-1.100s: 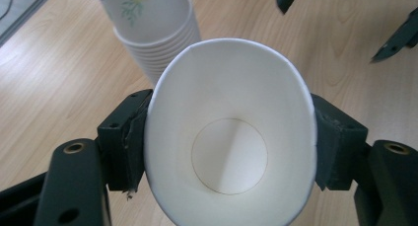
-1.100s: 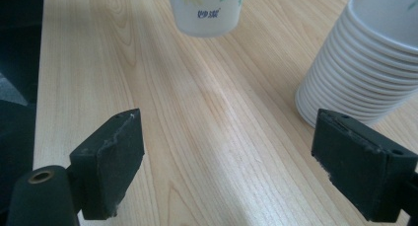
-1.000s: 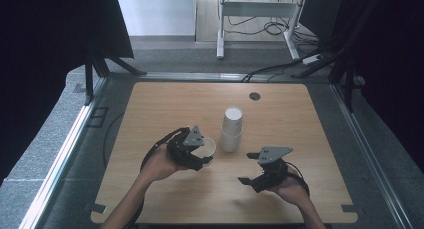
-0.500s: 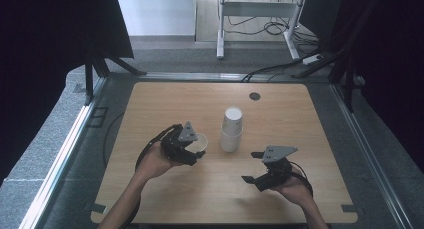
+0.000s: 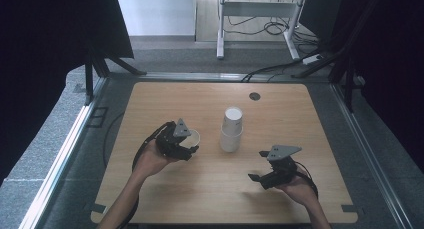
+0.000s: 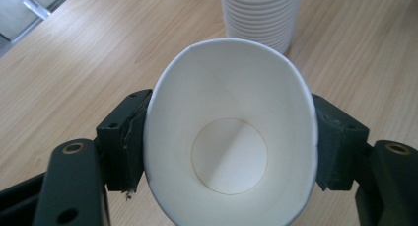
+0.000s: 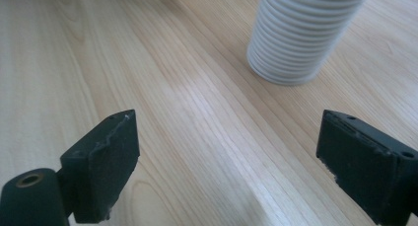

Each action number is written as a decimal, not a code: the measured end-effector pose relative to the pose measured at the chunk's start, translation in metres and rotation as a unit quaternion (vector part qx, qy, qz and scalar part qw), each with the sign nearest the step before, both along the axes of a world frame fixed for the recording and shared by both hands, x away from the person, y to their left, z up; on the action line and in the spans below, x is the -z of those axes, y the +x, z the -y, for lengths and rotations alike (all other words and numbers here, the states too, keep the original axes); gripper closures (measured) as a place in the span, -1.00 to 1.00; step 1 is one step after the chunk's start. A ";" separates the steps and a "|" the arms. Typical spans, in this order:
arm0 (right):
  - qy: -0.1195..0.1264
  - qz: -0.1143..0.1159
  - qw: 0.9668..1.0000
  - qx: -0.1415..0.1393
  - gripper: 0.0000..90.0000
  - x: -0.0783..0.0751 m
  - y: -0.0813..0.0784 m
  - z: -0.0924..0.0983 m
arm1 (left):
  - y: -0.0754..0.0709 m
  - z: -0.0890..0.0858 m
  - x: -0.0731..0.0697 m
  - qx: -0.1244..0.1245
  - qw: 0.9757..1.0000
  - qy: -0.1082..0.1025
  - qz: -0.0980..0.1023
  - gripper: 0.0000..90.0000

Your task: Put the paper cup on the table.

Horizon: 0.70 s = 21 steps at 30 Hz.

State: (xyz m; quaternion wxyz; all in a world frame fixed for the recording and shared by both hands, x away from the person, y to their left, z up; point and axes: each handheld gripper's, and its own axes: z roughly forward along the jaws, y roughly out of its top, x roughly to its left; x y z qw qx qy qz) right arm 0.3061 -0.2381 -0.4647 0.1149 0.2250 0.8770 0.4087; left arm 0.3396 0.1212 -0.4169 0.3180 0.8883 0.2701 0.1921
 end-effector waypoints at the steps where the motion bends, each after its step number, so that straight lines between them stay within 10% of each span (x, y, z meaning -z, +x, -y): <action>1: 0.000 -0.001 1.000 0.002 -0.82 0.001 0.000 0.001 | 0.001 -0.001 0.001 -0.003 1.000 0.000 0.000 -0.39; 21: -0.037 -0.016 0.999 0.018 -1.00 0.020 0.006 0.004 | 0.019 -0.004 0.033 -0.052 0.999 -0.001 -0.009 -0.42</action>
